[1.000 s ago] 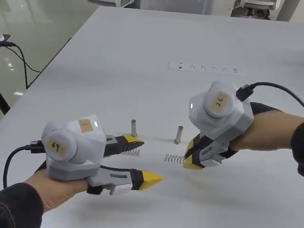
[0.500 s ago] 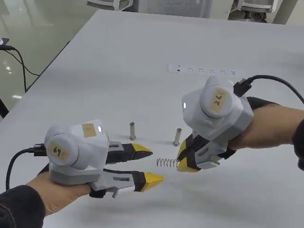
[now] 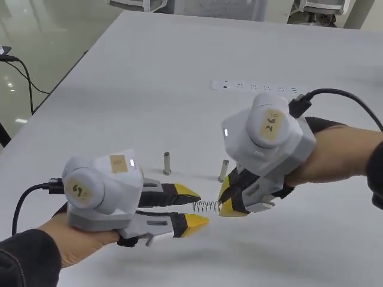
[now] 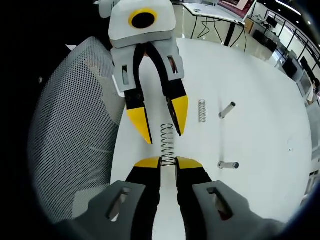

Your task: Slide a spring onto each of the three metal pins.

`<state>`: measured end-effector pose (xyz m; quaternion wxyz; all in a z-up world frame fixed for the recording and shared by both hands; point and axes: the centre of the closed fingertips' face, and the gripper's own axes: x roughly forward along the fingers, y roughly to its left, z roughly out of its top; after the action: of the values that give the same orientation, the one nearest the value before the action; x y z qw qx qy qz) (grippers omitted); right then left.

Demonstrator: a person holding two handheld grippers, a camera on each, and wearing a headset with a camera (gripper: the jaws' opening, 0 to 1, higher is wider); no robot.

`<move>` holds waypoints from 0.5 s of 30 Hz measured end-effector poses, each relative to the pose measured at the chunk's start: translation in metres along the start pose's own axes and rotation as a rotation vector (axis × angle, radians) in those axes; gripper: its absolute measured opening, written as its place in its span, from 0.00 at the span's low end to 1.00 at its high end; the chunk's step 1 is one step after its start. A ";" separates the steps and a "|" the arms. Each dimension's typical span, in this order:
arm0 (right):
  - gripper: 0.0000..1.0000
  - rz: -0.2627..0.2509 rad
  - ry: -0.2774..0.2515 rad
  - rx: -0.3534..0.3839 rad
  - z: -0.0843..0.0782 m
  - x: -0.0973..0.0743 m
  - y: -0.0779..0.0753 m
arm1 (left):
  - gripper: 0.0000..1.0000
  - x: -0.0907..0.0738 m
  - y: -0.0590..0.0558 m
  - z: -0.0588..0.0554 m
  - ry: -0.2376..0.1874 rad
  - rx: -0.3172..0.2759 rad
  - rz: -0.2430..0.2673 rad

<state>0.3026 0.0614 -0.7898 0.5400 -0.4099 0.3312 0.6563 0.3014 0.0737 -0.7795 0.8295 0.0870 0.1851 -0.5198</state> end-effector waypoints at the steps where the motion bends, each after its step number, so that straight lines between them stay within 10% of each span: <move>1: 0.13 0.002 0.002 -0.005 0.000 0.000 0.000 | 0.18 0.000 0.000 0.000 -0.002 0.001 -0.001; 15: 0.13 0.021 0.003 -0.029 0.000 -0.003 0.005 | 0.09 0.001 -0.001 -0.002 0.009 0.035 -0.014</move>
<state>0.2979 0.0596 -0.7872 0.5265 -0.4150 0.3267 0.6662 0.3001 0.0728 -0.7821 0.8235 0.1023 0.1803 -0.5281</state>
